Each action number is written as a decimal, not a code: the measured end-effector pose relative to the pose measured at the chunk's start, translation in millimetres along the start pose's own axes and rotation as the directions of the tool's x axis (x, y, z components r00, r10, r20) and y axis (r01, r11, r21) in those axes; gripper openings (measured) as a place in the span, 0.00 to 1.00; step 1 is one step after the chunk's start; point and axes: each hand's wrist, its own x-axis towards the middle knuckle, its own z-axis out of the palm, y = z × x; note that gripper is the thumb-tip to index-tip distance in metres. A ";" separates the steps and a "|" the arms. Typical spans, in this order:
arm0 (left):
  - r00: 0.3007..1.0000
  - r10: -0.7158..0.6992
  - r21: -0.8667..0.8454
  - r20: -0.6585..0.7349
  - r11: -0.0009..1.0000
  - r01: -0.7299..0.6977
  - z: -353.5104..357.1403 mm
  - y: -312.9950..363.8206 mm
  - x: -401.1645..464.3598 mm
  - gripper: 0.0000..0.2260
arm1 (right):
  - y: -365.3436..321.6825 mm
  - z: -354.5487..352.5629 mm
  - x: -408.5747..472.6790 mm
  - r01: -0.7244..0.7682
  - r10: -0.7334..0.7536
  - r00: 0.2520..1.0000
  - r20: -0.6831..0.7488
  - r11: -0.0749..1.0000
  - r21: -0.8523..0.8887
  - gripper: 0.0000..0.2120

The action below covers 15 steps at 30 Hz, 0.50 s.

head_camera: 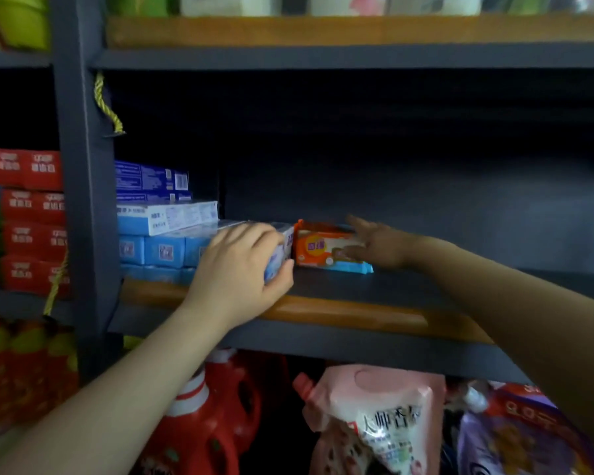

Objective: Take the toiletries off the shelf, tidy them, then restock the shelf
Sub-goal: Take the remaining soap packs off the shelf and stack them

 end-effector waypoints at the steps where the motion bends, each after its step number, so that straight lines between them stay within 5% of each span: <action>1: 1.000 0.001 -0.005 0.001 1.000 -0.001 0.1 -0.4 -0.2 0.19 | 3.1 4.6 6.6 -0.009 0.009 0.999 0.034 1.000 -0.006 0.34; 7: 1.000 0.000 -0.037 -0.002 0.999 0.000 1.9 -3.2 0.2 0.16 | 5.6 7.9 17.7 0.000 -0.051 0.988 -0.143 0.943 -0.334 0.32; 9: 1.000 -0.010 -0.042 -0.005 0.999 0.010 2.3 -3.1 1.1 0.15 | 2.3 12.6 18.3 -0.028 -0.009 0.996 -0.090 0.915 -0.402 0.29; 12: 1.000 -0.017 -0.057 -0.015 0.998 0.016 2.1 -3.9 2.6 0.15 | 1.1 12.5 12.8 -0.052 0.034 0.997 -0.074 0.963 -0.265 0.22; 15: 0.999 -0.045 -0.053 0.001 0.998 0.045 0.2 -2.3 -0.2 0.19 | 0.3 -6.9 -8.5 0.050 -0.074 0.962 -0.262 0.994 -0.097 0.18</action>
